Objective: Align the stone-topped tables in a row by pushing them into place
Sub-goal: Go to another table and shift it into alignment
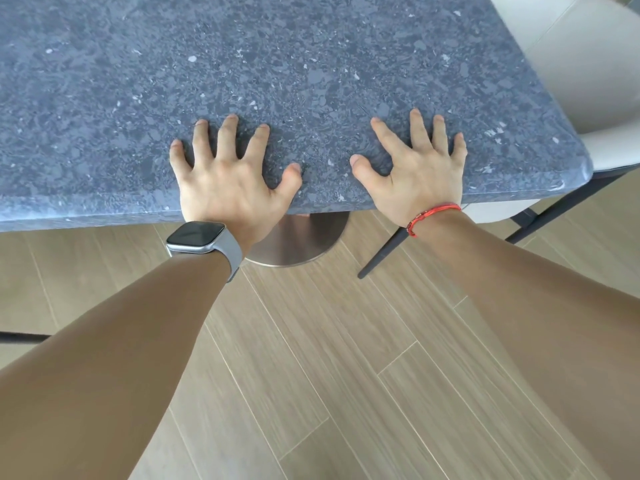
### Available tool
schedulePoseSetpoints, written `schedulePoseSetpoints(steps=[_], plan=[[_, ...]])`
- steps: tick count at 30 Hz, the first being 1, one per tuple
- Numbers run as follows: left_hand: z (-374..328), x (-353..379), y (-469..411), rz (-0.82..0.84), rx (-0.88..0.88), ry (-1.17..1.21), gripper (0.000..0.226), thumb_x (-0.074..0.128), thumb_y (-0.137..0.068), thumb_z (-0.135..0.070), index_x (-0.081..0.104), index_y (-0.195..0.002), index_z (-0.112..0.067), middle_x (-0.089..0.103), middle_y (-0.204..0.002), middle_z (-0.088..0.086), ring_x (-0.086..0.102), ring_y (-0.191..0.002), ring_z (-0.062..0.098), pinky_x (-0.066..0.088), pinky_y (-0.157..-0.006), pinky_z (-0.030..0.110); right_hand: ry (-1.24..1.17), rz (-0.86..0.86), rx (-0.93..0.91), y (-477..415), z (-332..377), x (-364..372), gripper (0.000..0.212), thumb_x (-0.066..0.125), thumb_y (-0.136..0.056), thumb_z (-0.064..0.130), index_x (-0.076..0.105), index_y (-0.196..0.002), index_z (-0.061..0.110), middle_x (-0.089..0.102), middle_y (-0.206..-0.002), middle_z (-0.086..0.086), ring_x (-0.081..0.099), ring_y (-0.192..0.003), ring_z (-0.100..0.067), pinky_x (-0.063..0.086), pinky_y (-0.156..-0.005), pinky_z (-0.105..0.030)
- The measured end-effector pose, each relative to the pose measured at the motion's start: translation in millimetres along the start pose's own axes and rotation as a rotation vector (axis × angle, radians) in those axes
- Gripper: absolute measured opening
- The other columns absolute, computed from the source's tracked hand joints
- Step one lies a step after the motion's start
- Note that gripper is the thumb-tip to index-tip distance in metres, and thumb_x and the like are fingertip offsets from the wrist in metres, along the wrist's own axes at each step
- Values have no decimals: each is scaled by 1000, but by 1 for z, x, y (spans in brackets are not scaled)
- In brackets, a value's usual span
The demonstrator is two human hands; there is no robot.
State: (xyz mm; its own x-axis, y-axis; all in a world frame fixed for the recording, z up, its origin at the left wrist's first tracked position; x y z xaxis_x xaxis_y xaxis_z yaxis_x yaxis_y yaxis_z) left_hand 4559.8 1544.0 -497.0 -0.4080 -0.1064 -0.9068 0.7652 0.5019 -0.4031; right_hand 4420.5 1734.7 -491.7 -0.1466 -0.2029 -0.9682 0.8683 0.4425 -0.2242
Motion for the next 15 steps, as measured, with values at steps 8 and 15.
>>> schedulePoseSetpoints(steps=[8, 15], plan=[[0, 0, 2, 2, -14, -6, 74, 31, -93, -72, 55, -146, -28, 48, -158, 10, 36, -149, 42, 22, -120, 66, -17, -4, 2, 2, 1, -1, 80, 22, -80, 84, 41, -148, 47, 32, -162, -14, 20, -150, -43, 9, -120, -64], [0, -2, 3, -59, -27, 14, 70, 29, -93, -68, 60, -141, -29, 54, -154, 5, 40, -148, 38, 23, -121, 61, -71, -95, -18, 3, 2, 0, 72, 26, -82, 78, 50, -142, 46, 42, -157, -13, 27, -147, -42, 11, -119, -64]])
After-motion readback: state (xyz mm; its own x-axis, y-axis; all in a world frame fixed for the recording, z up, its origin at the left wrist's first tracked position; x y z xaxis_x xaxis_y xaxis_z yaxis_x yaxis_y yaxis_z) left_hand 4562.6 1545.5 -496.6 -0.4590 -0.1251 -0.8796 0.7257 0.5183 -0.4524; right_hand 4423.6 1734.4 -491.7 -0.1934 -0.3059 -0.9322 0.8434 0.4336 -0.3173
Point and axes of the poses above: each hand's wrist, its own y-axis away from the middle knuckle, its own x-axis out of the palm, z = x × y, the point moved 3 cm from there along -y, towards the middle knuckle
